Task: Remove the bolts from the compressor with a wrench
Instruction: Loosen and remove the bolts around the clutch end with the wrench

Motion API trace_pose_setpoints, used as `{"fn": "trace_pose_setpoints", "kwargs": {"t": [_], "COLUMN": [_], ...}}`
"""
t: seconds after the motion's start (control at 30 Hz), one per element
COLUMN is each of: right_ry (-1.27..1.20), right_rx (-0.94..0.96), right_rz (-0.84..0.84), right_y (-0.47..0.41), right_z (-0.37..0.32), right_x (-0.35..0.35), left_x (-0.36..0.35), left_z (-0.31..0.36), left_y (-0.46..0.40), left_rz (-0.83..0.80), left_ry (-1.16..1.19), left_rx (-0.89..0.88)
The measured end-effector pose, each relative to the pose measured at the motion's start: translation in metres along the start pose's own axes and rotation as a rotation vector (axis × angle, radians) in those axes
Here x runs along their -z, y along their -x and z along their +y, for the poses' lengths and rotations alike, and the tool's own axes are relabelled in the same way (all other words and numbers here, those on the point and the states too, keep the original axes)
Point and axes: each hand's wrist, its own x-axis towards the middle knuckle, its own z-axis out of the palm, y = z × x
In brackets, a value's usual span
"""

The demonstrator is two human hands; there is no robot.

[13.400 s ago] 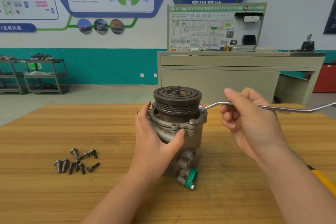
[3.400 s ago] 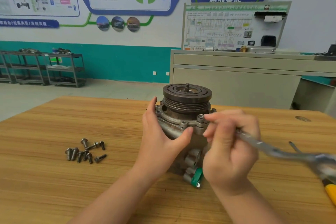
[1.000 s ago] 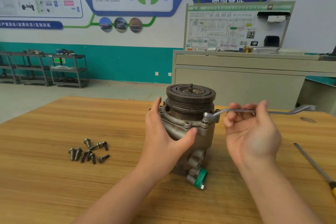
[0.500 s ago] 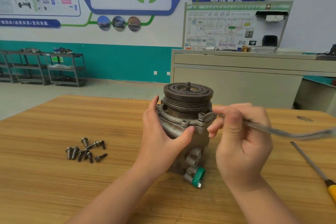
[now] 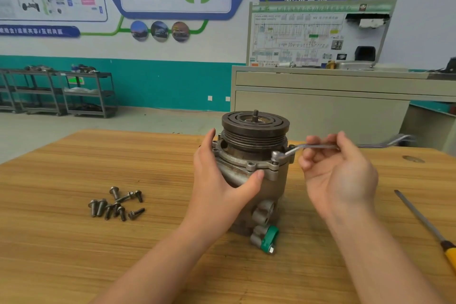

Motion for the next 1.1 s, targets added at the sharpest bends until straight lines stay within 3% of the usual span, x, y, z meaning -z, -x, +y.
{"fn": "trace_pose_setpoints", "kwargs": {"t": [0.03, 0.1, 0.33, 0.5, 0.8, 0.93, 1.0, 1.1], "right_ry": [-0.087, -0.162, 0.439, 0.708, 0.767, 0.613, 0.431, 0.172], "right_rx": [-0.077, -0.051, 0.742, 1.024, 1.044, 1.021, 0.866, 0.371], "right_rz": [0.008, 0.007, -0.196, -0.434, -0.462, -0.364, -0.194, 0.035], "right_y": [-0.005, -0.008, 0.019, 0.027, 0.036, 0.039, 0.036, 0.020], "right_z": [-0.004, -0.012, -0.003, 0.008, 0.024, 0.028, 0.023, 0.012], "right_x": [0.002, 0.003, -0.007, 0.000, 0.001, -0.003, -0.005, -0.004], "left_x": [0.000, 0.000, 0.000, 0.001, 0.001, 0.001, 0.000, 0.000], "left_z": [-0.001, -0.001, -0.001, -0.001, -0.002, -0.003, -0.002, -0.001], "left_y": [0.000, 0.000, 0.000, 0.000, 0.000, -0.001, -0.001, -0.001], "left_rz": [0.001, -0.008, -0.008, 0.002, 0.017, 0.005, 0.002, -0.009], "left_ry": [0.003, 0.010, -0.003, -0.021, -0.027, -0.023, -0.020, -0.007], "left_rx": [0.001, 0.004, -0.011, -0.034, -0.063, -0.060, -0.052, -0.036]}}
